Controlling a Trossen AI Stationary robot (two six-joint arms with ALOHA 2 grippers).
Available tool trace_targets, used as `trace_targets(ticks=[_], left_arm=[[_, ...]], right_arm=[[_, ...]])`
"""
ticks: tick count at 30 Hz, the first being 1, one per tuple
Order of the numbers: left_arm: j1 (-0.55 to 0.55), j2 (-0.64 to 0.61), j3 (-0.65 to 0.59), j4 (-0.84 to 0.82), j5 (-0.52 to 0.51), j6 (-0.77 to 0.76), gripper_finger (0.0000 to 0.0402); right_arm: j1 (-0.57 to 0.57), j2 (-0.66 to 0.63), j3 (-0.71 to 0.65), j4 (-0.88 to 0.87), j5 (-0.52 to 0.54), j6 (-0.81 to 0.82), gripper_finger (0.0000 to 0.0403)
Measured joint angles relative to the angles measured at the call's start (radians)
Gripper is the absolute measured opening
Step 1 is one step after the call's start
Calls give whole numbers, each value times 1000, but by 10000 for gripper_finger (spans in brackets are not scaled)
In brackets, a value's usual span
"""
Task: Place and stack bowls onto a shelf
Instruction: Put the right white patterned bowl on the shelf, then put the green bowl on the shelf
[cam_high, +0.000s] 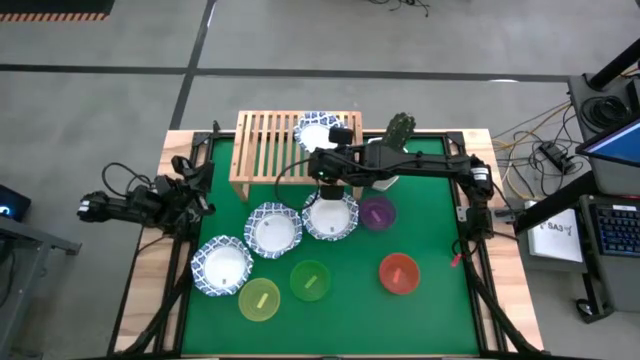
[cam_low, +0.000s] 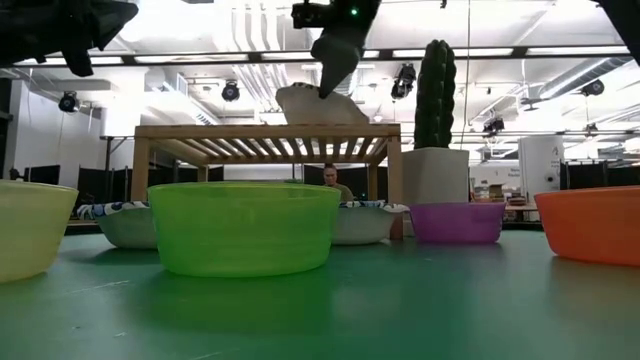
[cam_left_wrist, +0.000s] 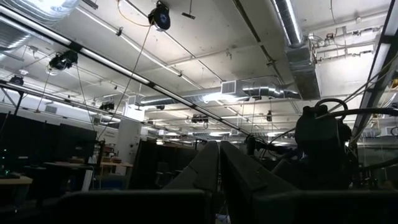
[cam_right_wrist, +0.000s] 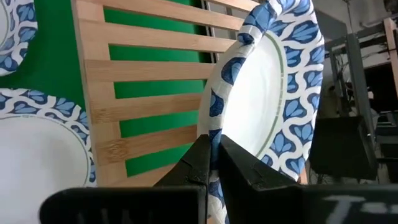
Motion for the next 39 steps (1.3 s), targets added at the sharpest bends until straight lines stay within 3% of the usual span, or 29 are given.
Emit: trace_targets(ticks=[9,15,30,35,39], left_arm=[[-1,0,0,0,0,0,0],[0,0,0,0,0,0,0],[0,0,0,3,0,-12,0],[0,0,0,-3,1,-55,0],[0,0,0,-34,40,-118,0]], right_arm=[[0,0,0,3,2,37,95],[2,-1,0,1,2,75,121],[31,-14,-2,-15,0,146,122],[85,-84,-5,-73,-38,176,106],[162,-180,-84,-60,-61,186,84]])
